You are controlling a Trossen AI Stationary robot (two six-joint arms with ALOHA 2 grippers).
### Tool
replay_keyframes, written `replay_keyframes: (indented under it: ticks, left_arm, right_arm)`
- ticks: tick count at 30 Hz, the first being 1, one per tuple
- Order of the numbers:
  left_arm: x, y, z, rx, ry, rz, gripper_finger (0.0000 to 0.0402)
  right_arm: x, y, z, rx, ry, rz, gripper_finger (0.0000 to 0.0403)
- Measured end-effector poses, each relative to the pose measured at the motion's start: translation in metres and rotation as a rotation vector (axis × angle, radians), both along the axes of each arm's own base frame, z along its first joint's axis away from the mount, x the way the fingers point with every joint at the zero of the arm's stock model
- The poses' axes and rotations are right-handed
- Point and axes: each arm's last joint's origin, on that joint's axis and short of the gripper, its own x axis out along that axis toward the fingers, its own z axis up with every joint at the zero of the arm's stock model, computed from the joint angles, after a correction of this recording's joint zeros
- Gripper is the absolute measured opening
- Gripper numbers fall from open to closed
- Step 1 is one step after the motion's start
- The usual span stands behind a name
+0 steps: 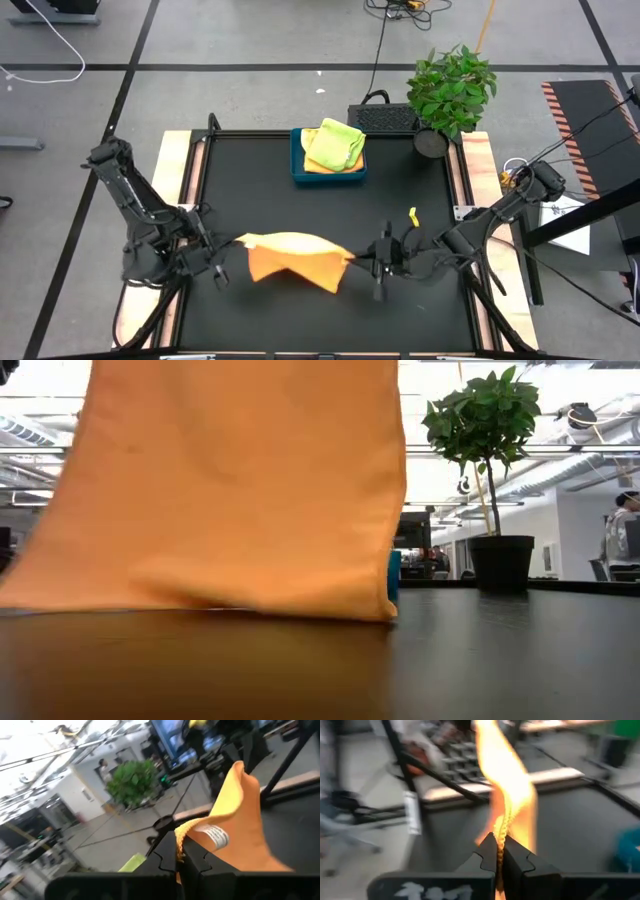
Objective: Fold microfiber towels
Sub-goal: Fold the orange microfiber cloth
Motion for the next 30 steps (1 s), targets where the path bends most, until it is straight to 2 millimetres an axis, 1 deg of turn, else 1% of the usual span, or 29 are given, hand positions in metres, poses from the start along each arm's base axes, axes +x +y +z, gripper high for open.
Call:
replay_keyframes:
  ticks: [5,9,14,17,21,25,27,30]
  left_arm:
    - [-0.011,-0.007,0.015,0.012,-0.04,-0.068,0.0005]
    - [-0.022,-0.01,0.023,-0.012,-0.061,-0.078,0.0005]
    - [-0.034,-0.015,0.026,-0.05,-0.069,-0.11,0.0007]
    - [-0.036,-0.015,0.025,-0.083,-0.052,-0.058,0.0005]
    - [-0.029,-0.009,0.021,-0.102,-0.036,0.041,0.0005]
    - [-0.017,-0.003,0.011,-0.06,-0.014,0.127,0.0003]
    - [-0.008,0.002,0.004,-0.039,-0.006,0.175,0.0003]
    - [0.004,0.011,-0.01,0.025,0.027,0.226,0.0006]
  right_arm:
    - [0.0,0.015,0.022,0.056,-0.182,0.223,0.0]
    - [-0.008,0.026,0.034,0.074,-0.279,0.312,0.0]
    - [-0.015,0.032,0.039,0.093,-0.31,0.322,0.0]
    - [-0.015,0.03,0.038,0.103,-0.303,0.278,0.0]
    - [-0.012,0.023,0.028,0.09,-0.209,0.142,0.0]
    - [-0.006,0.006,0.012,0.096,-0.093,0.01,0.0]
    - [-0.002,-0.004,0.001,0.092,-0.051,-0.051,0.0]
    - [0.003,-0.02,-0.022,0.077,0.007,-0.12,0.0]
